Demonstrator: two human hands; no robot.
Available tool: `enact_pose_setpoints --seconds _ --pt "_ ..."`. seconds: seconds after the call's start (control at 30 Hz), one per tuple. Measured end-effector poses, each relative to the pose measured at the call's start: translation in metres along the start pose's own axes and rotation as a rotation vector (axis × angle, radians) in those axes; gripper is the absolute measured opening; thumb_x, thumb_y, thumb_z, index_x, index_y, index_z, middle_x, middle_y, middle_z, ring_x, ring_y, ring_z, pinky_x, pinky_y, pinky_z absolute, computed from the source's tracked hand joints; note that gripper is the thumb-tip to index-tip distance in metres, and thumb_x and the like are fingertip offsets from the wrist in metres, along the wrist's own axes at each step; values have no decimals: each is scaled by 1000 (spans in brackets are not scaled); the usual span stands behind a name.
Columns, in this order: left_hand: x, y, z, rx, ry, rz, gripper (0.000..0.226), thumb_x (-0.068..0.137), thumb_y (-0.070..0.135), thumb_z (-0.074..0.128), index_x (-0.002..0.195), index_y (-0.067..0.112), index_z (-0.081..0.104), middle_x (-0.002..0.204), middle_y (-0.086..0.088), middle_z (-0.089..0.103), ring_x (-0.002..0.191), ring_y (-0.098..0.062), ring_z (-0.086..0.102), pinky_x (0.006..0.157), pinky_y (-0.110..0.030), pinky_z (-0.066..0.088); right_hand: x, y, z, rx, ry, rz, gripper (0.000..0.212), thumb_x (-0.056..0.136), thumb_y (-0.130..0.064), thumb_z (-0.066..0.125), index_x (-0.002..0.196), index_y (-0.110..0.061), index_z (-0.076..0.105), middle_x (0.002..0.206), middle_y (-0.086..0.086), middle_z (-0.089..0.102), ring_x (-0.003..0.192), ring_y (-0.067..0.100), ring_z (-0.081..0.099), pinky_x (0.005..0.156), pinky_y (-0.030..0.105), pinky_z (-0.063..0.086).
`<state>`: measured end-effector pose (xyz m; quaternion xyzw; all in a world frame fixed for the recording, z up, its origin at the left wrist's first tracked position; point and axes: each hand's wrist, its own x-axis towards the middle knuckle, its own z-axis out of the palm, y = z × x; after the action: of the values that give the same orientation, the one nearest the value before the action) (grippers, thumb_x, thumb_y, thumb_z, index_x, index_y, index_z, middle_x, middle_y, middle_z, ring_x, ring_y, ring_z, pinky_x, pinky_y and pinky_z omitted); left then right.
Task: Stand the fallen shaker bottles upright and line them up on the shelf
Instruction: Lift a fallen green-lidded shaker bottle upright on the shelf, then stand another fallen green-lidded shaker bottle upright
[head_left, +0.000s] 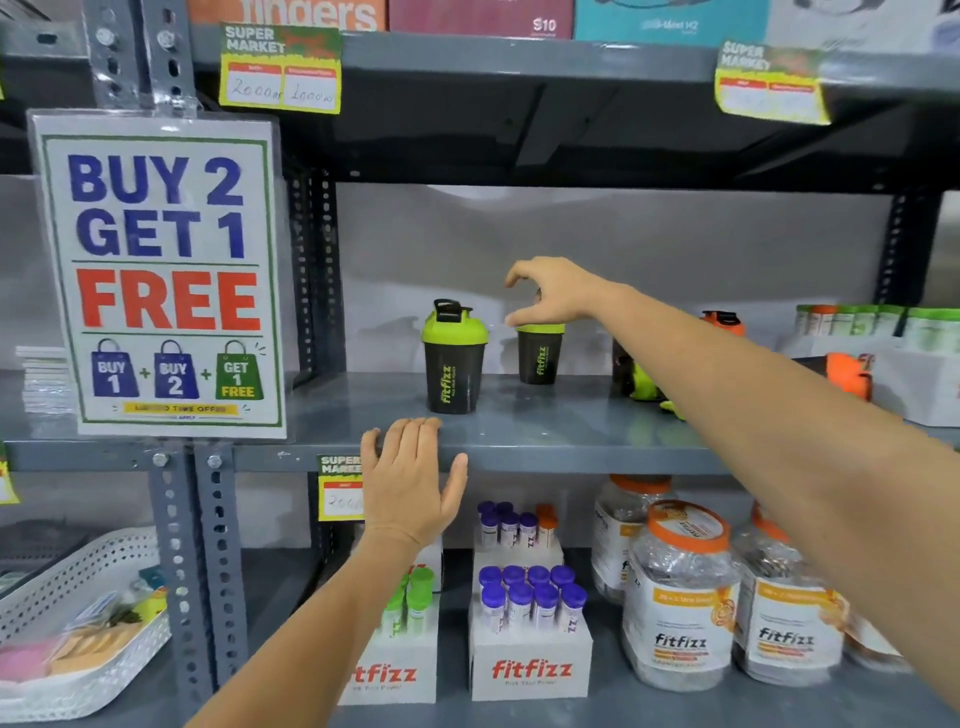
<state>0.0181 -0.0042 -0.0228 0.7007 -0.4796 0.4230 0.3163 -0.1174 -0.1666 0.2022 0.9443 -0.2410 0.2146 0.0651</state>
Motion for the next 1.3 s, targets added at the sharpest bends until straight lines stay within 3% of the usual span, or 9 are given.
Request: enact_pose_setpoints --seconds 0.2,0.4,0.67,0.77,0.9,1.07,1.13,1.23,1.3 --pt "13 67 14 -4 -85 154 51 90 47 43 113 7 64 112 -9 68 115 -28 59 108 -48 29 -41 62 -29 -92 46 131 47 86 -40 69 122 -10 60 129 15 56 119 31 52 95 34 39" --pt "23 92 24 1 -95 137 51 86 42 42 113 5 65 113 -10 67 123 -30 55 110 -53 30 -69 123 -40 -171 -61 213 42 84 -33 70 119 -11 62 125 13 61 117 32 53 93 35 42" --pt "20 100 34 24 -12 111 48 87 37 41 113 5 66 113 -10 68 128 -29 52 113 -52 28 -89 175 -41 -120 -484 404 59 72 -20 71 127 -24 51 109 -1 57 102 21 55 93 41 49" --pt "18 101 37 21 33 92 47 87 35 41 112 5 67 111 -11 68 127 -30 53 112 -50 29 -91 186 -30 -112 -592 430 80 58 -26 78 132 -26 47 119 8 54 96 22 58 94 51 54" --pt "17 100 36 39 35 84 49 89 36 39 115 4 66 113 -12 68 127 -31 53 110 -47 31 -92 188 -17 -149 -624 371 95 68 -30 84 147 -27 30 136 0 40 118 26 47 94 41 51" --pt "17 97 36 67 9 97 51 89 37 40 120 4 65 115 -12 68 123 -31 56 106 -46 37 -93 189 -8 -220 -615 307 114 61 -38 88 152 -25 20 156 3 28 135 29 40 102 44 47" --pt "18 96 35 67 4 105 50 90 38 40 118 5 65 113 -12 69 119 -30 59 104 -45 40 -94 184 -11 -226 -591 272 111 59 -40 88 150 -24 26 145 3 40 119 27 48 93 42 53" --pt "18 96 34 67 11 120 49 90 38 41 116 5 66 111 -12 70 112 -29 62 99 -44 44 -95 172 -15 -92 -511 279 102 66 -36 87 149 -20 30 117 -3 46 93 19 53 60 27 50" --pt "17 96 34 78 16 115 50 91 39 40 119 5 65 111 -11 69 109 -30 63 98 -44 43 -92 163 -14 35 -439 251 88 65 -36 87 138 -17 42 105 -5 51 91 18 57 58 27 51"
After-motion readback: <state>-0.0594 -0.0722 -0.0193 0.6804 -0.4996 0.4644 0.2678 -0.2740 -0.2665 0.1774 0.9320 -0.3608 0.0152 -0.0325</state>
